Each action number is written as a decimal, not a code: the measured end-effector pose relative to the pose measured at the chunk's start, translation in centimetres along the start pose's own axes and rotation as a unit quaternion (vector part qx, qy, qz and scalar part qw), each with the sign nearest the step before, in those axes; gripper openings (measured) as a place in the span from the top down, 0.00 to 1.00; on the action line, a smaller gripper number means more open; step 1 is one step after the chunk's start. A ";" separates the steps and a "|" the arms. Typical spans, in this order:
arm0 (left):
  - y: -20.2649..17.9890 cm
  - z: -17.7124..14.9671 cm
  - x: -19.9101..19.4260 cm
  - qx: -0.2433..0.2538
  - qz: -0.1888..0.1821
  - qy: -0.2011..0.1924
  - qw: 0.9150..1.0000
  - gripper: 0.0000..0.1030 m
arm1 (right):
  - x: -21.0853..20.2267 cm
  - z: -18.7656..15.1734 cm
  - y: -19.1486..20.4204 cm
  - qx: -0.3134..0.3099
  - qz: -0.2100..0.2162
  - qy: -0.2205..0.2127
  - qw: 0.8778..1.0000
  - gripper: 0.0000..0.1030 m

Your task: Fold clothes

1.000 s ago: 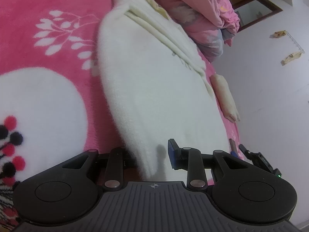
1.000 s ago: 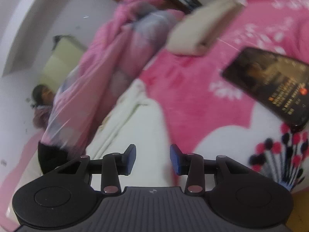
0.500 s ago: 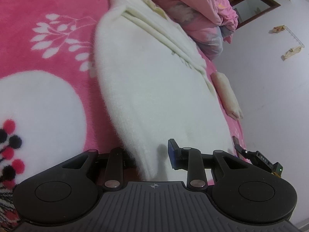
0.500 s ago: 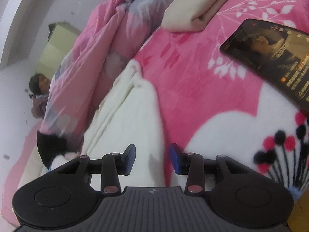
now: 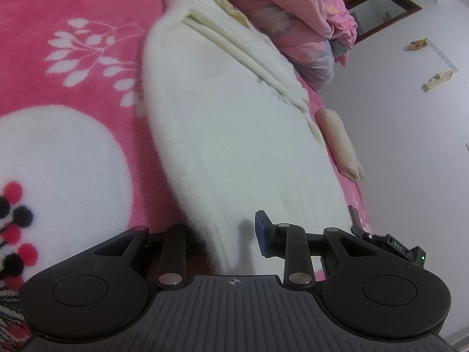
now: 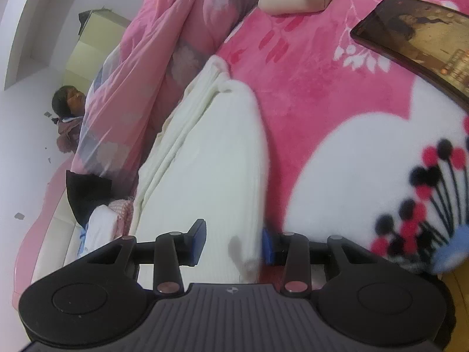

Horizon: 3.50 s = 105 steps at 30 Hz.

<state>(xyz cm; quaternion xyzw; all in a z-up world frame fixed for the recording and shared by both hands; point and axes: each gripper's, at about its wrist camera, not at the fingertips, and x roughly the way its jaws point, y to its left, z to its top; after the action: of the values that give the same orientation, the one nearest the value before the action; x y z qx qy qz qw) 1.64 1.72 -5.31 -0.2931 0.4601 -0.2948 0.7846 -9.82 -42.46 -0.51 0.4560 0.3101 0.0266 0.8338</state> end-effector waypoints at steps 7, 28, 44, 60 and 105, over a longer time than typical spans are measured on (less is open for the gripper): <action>-0.7 -0.6 -0.6 0.026 0.004 0.003 1.000 0.71 | 1.4 0.3 0.6 -0.020 -0.005 -0.001 1.000 0.69; -4.1 -1.3 -5.2 0.119 0.006 -0.054 0.991 0.97 | -2.4 -3.6 3.9 -0.055 0.004 -0.102 0.993 0.94; -5.2 -4.4 -11.7 0.132 0.002 -0.029 0.991 0.97 | -7.6 -8.9 6.9 -0.069 0.047 -0.109 0.991 0.94; -5.2 -5.9 -14.1 0.116 -0.032 -0.019 0.993 0.97 | -11.2 -12.9 11.5 -0.192 0.015 -0.062 0.979 0.93; -3.7 9.1 -7.6 0.110 -0.050 -0.202 0.972 0.96 | 1.9 1.6 17.2 -0.265 0.083 -0.145 0.950 0.93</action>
<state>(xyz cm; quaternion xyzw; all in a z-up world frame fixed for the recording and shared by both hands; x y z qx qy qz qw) 6.00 6.54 5.24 -0.2815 0.2416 -0.3175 0.8727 -3.27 -33.04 12.52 0.2415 0.1290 0.1105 0.9554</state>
